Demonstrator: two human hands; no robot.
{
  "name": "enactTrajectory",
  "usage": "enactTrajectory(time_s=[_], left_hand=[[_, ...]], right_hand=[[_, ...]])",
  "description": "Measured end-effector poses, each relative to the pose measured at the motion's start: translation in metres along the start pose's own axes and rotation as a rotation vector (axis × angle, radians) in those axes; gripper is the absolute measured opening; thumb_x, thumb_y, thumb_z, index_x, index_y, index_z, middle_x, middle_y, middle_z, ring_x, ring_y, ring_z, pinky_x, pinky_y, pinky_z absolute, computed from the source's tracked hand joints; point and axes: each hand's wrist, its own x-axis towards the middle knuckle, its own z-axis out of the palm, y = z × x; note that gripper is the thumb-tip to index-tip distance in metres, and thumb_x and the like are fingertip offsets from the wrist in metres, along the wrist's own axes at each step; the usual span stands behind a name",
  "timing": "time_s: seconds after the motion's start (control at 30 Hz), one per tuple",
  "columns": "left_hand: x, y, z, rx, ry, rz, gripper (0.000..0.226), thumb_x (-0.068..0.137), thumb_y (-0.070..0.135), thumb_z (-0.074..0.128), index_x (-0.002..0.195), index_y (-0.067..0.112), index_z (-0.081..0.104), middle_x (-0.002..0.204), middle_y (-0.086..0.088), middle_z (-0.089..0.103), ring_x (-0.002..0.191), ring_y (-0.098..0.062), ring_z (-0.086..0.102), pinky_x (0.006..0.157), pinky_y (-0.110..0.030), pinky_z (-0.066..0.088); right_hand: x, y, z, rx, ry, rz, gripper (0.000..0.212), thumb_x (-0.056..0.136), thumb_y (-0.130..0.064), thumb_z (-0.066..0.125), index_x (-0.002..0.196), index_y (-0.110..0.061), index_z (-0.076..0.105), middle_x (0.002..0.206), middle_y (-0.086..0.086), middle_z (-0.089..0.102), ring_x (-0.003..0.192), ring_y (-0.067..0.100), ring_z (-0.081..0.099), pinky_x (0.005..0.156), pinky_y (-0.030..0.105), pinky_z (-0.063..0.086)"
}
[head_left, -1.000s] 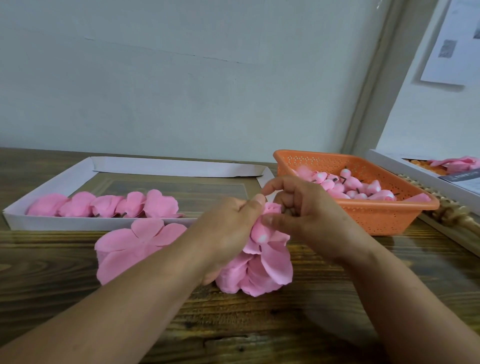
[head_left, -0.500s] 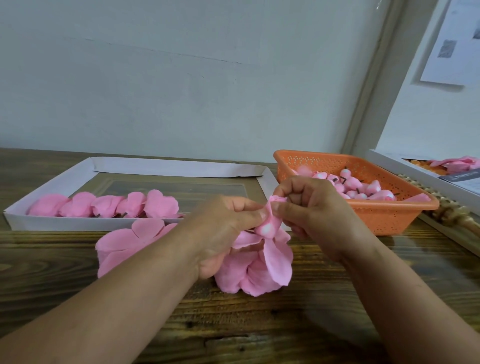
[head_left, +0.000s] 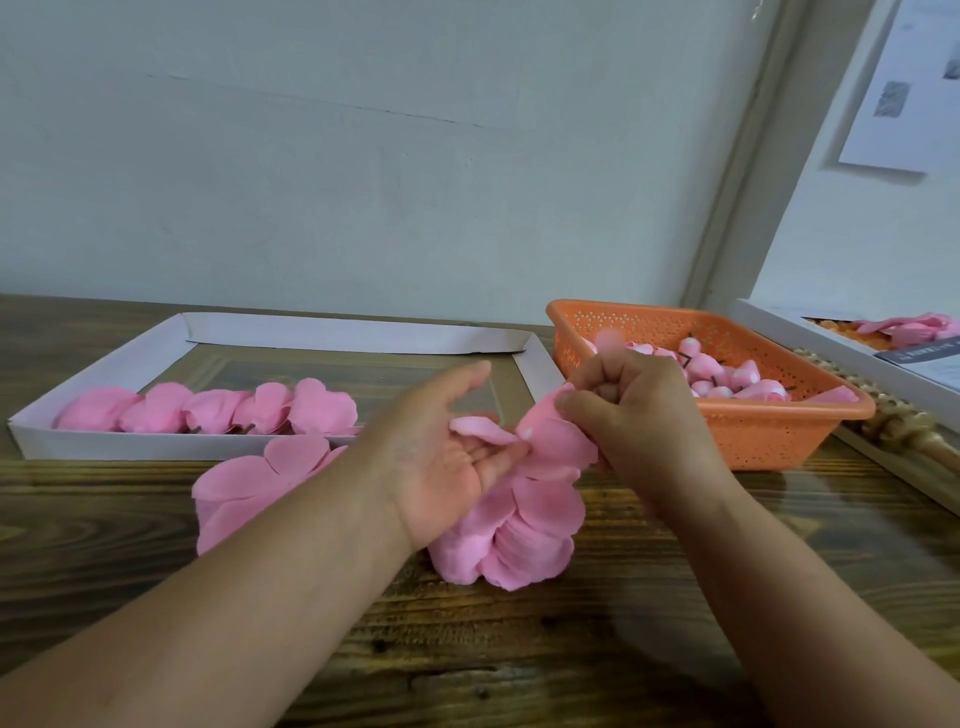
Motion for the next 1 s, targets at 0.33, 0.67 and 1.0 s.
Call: enactTrajectory(time_s=[0.33, 0.67, 1.0], left_hand=[[-0.001, -0.013, -0.006, 0.777, 0.077, 0.427, 0.019, 0.092, 0.012, 0.058, 0.082, 0.021, 0.071, 0.093, -0.014, 0.074, 0.095, -0.03, 0.07, 0.092, -0.044, 0.053], [0.001, -0.006, -0.009, 0.946, 0.098, 0.651, 0.028, 0.094, 0.015, 0.057, 0.072, 0.002, 0.071, 0.067, -0.017, 0.068, 0.05, -0.009, 0.06, 0.055, -0.027, 0.059], [0.003, -0.006, -0.009, 0.955, 0.097, 0.608, 0.024, 0.097, 0.028, 0.051, 0.084, 0.025, 0.072, 0.07, -0.002, 0.072, 0.047, -0.002, 0.058, 0.053, -0.022, 0.051]], right_hand=[[-0.004, -0.009, -0.001, 0.059, 0.097, -0.028, 0.015, 0.079, 0.006, 0.059, 0.069, -0.005, 0.061, 0.056, 0.026, 0.058, 0.04, 0.017, 0.037, 0.036, 0.018, 0.03], [-0.011, -0.017, 0.002, -0.097, -0.117, -0.167, 0.013, 0.08, 0.0, 0.063, 0.069, -0.008, 0.062, 0.042, -0.005, 0.045, 0.039, 0.005, 0.033, 0.041, 0.014, 0.028], [-0.013, -0.017, 0.003, -0.059, -0.097, -0.156, 0.015, 0.081, 0.002, 0.061, 0.068, -0.006, 0.061, 0.052, 0.019, 0.059, 0.035, 0.005, 0.031, 0.038, 0.012, 0.024]])
